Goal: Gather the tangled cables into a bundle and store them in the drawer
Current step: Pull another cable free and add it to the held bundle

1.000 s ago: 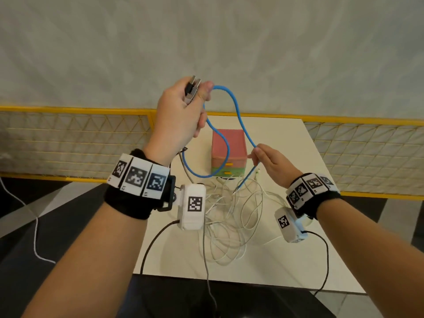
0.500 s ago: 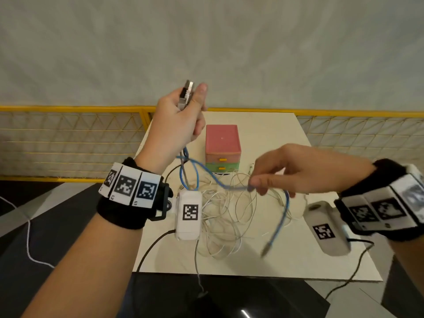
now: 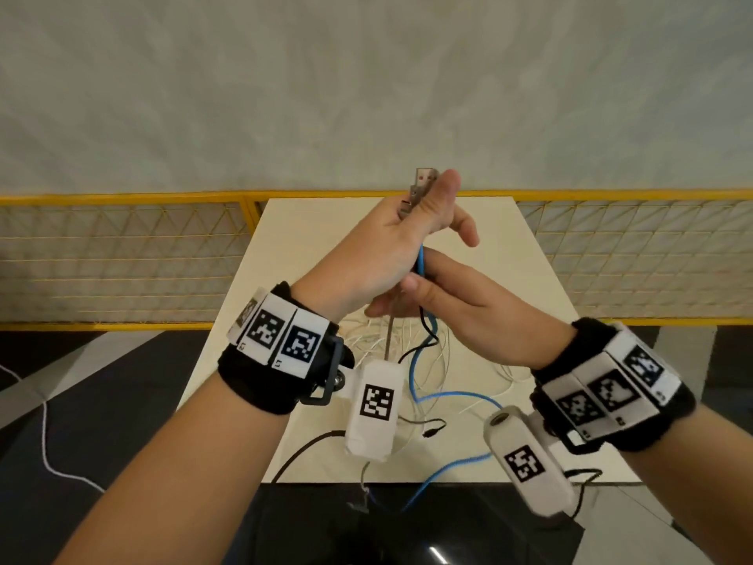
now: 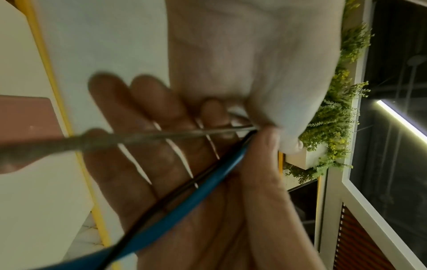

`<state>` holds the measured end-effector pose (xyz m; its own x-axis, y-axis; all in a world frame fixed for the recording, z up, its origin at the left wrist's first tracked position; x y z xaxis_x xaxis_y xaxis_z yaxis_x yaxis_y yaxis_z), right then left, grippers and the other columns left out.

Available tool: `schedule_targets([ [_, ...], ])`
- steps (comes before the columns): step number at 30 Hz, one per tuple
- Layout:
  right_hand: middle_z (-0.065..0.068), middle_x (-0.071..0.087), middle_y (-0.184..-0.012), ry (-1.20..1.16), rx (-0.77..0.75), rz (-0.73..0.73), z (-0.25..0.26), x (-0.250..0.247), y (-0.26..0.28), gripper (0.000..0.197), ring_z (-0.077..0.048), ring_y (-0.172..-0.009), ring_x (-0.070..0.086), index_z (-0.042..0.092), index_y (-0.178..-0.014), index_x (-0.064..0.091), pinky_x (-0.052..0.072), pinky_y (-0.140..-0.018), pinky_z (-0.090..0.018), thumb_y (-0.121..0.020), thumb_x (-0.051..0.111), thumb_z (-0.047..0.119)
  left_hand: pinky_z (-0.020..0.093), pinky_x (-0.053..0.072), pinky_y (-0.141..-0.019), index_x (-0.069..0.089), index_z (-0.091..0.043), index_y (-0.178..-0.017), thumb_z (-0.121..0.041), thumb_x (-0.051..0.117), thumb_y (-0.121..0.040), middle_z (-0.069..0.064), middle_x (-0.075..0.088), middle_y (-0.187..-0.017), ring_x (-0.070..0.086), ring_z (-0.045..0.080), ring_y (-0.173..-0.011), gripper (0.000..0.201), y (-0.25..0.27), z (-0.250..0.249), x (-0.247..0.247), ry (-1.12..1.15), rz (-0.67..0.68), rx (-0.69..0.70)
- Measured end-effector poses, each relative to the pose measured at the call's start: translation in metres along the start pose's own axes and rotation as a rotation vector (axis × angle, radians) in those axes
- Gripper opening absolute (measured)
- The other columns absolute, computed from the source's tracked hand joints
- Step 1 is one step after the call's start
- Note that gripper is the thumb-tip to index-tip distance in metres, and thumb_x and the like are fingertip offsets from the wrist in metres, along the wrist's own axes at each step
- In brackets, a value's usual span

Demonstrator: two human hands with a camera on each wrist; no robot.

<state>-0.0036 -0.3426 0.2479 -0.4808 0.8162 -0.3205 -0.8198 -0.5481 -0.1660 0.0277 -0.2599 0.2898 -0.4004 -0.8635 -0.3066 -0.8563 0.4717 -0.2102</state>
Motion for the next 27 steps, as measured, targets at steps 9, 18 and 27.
schedule_targets([
  [9, 0.011, 0.031, -0.059, -0.022, 0.033, -0.054, -0.019, 0.004, 0.002, 0.024, -0.01, -0.046, 0.029, 0.013, -0.087, 0.043, 0.046, -0.043, -0.036, -0.103, 0.025, 0.019, 0.038, 0.056, -0.071, 0.033, -0.018, -0.061, -0.037, 0.033, -0.104, -0.001, 0.028, -0.057, 0.035, 0.018, -0.051, 0.047, -0.007, 0.004, -0.011, 0.295, -0.152, 0.083],
  [18, -0.004, 0.046, -0.072, 0.308, 0.216, 0.036, -0.082, 0.011, 0.017, 0.024, -0.017, -0.06, 0.053, 0.018, -0.084, 0.042, 0.055, -0.068, -0.04, -0.102, 0.028, 0.027, 0.031, 0.039, -0.056, 0.032, -0.021, -0.061, -0.039, 0.035, -0.104, -0.004, 0.022, -0.056, 0.025, 0.015, -0.048, 0.047, -0.01, 0.018, -0.021, 0.382, -0.266, 0.073],
  [27, -0.005, 0.048, -0.069, 0.223, 0.359, 0.236, -0.101, 0.032, 0.013, 0.016, -0.021, -0.056, 0.056, 0.017, -0.103, 0.042, 0.053, -0.061, -0.036, -0.103, 0.029, 0.027, 0.032, 0.042, -0.059, 0.03, -0.019, -0.061, -0.037, 0.035, -0.105, -0.005, 0.026, -0.055, 0.029, 0.015, -0.049, 0.048, -0.012, 0.027, -0.015, 0.247, -0.255, 0.04],
])
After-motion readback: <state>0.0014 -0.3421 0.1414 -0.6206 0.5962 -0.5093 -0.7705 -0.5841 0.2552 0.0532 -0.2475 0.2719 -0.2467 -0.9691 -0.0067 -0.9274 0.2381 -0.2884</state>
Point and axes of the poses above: each hand's wrist, its own y-axis away from the middle knuckle, its own x-axis out of the palm, z = x × y, the point moved 5 cm from there along -y, towards the middle knuckle
